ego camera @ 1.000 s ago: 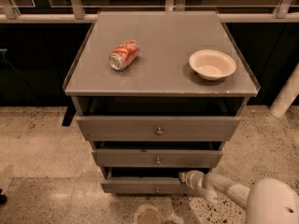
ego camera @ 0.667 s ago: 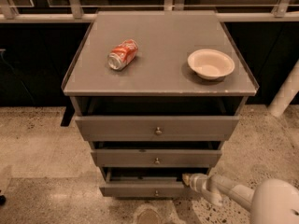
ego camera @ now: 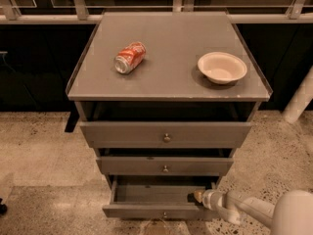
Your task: Open bottom drawer
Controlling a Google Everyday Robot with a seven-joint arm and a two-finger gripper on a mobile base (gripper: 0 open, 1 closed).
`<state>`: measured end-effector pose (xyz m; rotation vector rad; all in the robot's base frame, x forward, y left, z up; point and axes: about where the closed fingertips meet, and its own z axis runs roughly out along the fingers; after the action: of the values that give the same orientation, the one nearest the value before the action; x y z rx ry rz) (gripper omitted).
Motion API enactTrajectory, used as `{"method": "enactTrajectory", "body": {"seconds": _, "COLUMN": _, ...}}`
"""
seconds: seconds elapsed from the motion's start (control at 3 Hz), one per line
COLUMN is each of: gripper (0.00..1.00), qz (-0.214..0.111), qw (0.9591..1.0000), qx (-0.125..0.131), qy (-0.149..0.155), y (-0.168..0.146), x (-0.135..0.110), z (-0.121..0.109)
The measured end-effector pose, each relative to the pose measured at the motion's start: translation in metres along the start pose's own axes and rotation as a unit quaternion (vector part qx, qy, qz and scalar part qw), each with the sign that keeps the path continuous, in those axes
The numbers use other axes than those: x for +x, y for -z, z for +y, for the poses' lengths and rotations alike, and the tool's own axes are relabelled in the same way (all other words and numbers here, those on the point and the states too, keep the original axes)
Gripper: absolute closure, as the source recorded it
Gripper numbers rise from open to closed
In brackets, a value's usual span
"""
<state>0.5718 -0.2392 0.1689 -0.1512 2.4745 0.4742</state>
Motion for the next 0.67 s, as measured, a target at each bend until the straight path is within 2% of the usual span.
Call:
{"method": "enactTrajectory", "body": {"seconds": 0.33, "gripper": 1.00, "qz": 0.023, "qw": 0.9991, "qx": -0.027, "qy": -0.024, "y": 0.019, "x": 0.029, "z": 0.009}}
{"method": "enactTrajectory", "body": {"seconds": 0.67, "gripper": 1.00, "qz": 0.037, "qw": 0.9975, "qx": -0.045, "qy": -0.041, "y": 0.028, "x": 0.046, "z": 0.014}}
